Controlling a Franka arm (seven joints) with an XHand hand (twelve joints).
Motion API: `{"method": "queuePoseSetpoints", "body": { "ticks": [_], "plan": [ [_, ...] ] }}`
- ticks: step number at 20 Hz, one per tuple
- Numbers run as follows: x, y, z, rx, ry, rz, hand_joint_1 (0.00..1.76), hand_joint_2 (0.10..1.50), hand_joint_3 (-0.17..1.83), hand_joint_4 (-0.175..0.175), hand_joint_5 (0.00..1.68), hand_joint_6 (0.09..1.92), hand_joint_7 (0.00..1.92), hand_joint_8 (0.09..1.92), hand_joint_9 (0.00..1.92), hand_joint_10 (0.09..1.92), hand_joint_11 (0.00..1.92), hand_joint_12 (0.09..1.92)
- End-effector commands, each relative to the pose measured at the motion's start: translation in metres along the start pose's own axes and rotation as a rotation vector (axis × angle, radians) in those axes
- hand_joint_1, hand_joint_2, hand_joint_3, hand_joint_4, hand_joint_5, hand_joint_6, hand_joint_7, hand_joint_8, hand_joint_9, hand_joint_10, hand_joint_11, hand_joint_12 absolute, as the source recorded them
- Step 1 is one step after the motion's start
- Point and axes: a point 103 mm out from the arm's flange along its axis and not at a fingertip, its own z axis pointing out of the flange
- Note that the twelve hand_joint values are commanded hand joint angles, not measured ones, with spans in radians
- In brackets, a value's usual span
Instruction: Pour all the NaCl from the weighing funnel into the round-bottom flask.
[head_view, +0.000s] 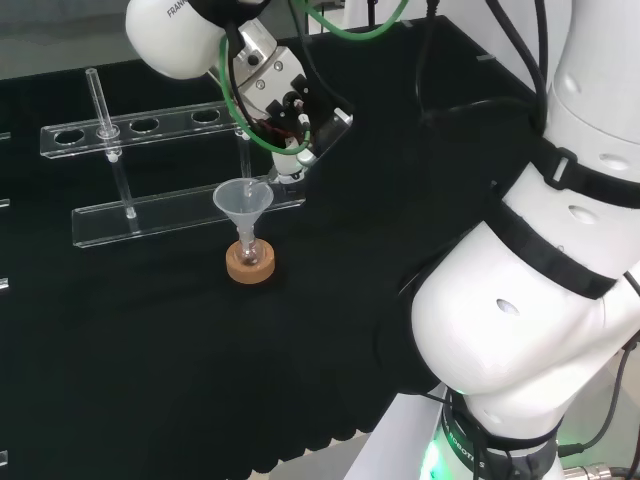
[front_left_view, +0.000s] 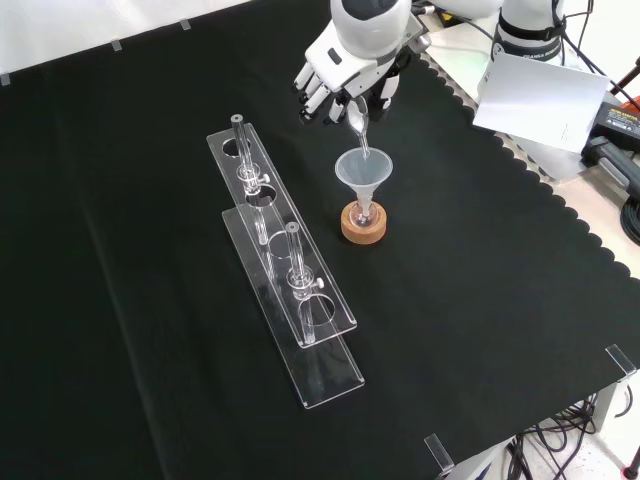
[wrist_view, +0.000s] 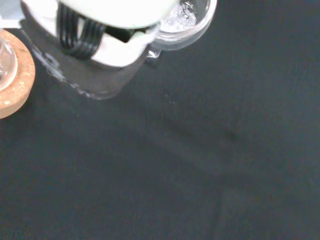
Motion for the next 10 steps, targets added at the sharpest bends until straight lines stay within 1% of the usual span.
{"method": "queuePoseSetpoints", "body": {
  "ticks": [1,10],
  "plan": [
    [0.0022,0.0003,-0.0038,-0.002,-0.042,0.001,1.12,0.65,0.65,0.175,1.29,0.65,0.58,0.64,0.93,0.39,0.75,1.12],
    [0.0012,0.0018,-0.0050,-0.001,-0.082,0.005,1.12,0.65,0.65,0.175,1.29,0.65,0.58,0.64,0.93,0.39,0.75,1.11]
  ]
}}
